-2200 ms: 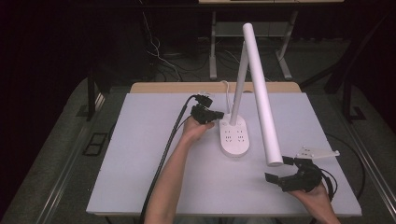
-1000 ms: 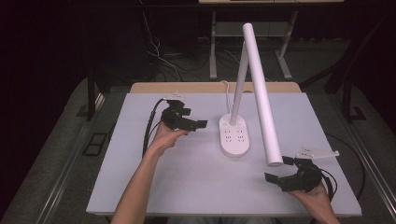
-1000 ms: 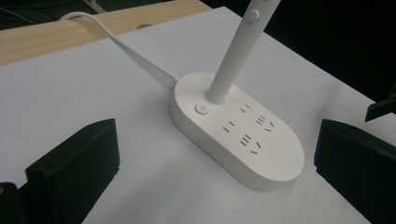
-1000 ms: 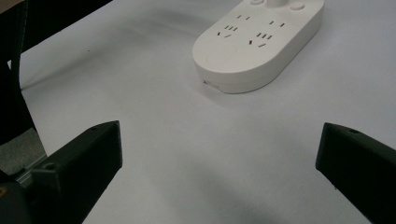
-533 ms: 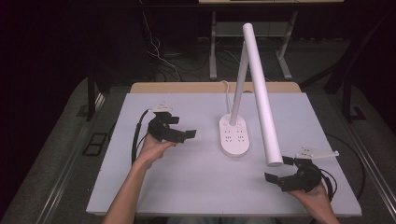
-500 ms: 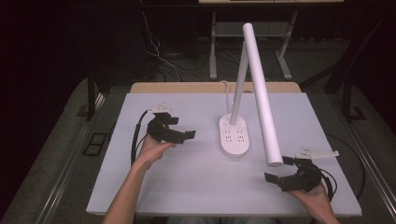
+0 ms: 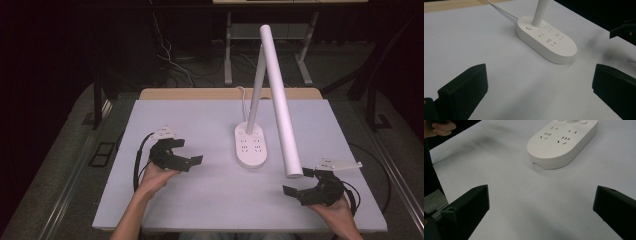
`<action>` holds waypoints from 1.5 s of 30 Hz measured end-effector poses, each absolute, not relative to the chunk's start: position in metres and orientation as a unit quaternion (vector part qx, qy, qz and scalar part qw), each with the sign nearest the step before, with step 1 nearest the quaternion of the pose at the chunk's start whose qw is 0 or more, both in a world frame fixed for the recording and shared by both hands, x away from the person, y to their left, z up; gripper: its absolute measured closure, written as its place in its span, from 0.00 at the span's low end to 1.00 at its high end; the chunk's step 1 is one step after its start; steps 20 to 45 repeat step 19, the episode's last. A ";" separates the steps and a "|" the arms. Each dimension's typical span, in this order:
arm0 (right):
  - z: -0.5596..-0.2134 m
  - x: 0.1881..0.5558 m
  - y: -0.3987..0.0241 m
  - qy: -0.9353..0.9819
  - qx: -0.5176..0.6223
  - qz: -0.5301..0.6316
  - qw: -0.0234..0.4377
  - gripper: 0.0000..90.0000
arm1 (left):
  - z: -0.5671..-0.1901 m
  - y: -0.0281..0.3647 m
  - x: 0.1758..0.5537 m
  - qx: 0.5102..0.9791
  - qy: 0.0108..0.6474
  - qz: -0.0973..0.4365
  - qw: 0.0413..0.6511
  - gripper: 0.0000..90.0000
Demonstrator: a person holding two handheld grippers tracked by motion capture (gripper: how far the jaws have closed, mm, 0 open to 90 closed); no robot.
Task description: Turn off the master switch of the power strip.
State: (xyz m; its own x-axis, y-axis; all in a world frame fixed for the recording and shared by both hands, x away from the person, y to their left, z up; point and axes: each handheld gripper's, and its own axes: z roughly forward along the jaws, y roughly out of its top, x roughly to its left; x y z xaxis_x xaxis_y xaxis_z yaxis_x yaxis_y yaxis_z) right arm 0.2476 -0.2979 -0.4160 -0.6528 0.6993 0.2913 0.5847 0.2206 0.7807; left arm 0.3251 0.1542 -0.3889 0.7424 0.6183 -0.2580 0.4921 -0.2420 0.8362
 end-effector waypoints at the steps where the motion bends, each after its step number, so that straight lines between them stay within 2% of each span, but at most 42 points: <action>1: -0.416 0.248 -0.298 0.779 0.412 0.469 0.061 0.00 | -0.390 0.156 0.322 0.784 0.355 0.065 0.505 0.00; 11: -0.416 0.247 -0.295 0.781 0.411 0.467 0.059 0.00 | -0.411 0.176 0.284 0.766 0.381 0.066 0.513 0.00; 17: -0.417 0.246 -0.294 0.783 0.407 0.467 0.061 0.00 | -0.412 0.179 0.270 0.763 0.378 0.073 0.520 0.00; 45: -0.417 0.246 -0.294 0.783 0.407 0.466 0.061 0.00 | -0.412 0.178 0.268 0.761 0.377 0.074 0.522 0.00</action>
